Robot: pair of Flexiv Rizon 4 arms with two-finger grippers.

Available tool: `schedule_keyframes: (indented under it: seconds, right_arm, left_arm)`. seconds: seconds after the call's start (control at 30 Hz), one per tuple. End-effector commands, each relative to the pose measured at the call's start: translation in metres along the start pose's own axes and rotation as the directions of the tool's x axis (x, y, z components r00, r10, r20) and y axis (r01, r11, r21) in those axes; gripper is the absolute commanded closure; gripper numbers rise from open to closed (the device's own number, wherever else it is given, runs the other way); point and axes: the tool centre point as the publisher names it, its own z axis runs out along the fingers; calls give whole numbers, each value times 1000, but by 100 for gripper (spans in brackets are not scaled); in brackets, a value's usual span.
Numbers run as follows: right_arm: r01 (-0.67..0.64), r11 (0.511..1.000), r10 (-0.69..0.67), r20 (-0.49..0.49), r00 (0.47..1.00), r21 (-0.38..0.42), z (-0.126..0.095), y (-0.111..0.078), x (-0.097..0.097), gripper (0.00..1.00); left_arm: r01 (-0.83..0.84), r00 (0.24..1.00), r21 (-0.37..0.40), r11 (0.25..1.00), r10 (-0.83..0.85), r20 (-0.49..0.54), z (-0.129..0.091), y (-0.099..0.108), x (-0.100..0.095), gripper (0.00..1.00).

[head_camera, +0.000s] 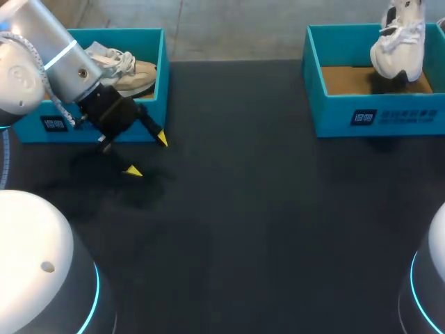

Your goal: Take the shoe out of the shoebox, open the shoe tongue, remove and reinsert the insole, then place the shoe into the shoebox

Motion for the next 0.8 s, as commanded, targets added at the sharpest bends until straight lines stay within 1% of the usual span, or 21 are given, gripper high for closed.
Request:
schedule_keyframes:
  seconds: [0.03,0.2,0.23,0.3,0.4,0.43,0.5,0.8]
  right_arm:
    - [-378,925,378,-18,926,-20,1,-19,-4,100]
    - [-563,826,564,10,826,-14,1,-43,-1,100]
    - [-605,797,604,26,796,4,2,-48,1,100]
    - [-649,761,648,42,761,17,0,-56,5,100]
    - [-713,697,709,80,701,76,-1,-61,14,100]
    - [-727,683,723,74,687,74,-3,-63,17,100]
    - [-773,625,768,92,634,111,-7,-70,24,100]
    - [-773,625,768,92,634,111,-7,-70,24,100]
  left_arm:
    - [0,1000,-3,1000,0,0,0,0,1,0]
    - [0,1000,-3,1000,0,0,0,0,1,0]
    - [0,1000,-3,1000,0,0,0,0,1,0]
    - [0,1000,-3,1000,0,0,0,0,1,0]
    - [0,1000,-3,1000,0,0,0,0,1,0]
    - [0,1000,-3,1000,0,0,0,0,1,0]
    - [0,1000,-3,1000,0,0,0,0,1,0]
    - [0,1000,-3,1000,0,0,0,0,1,0]
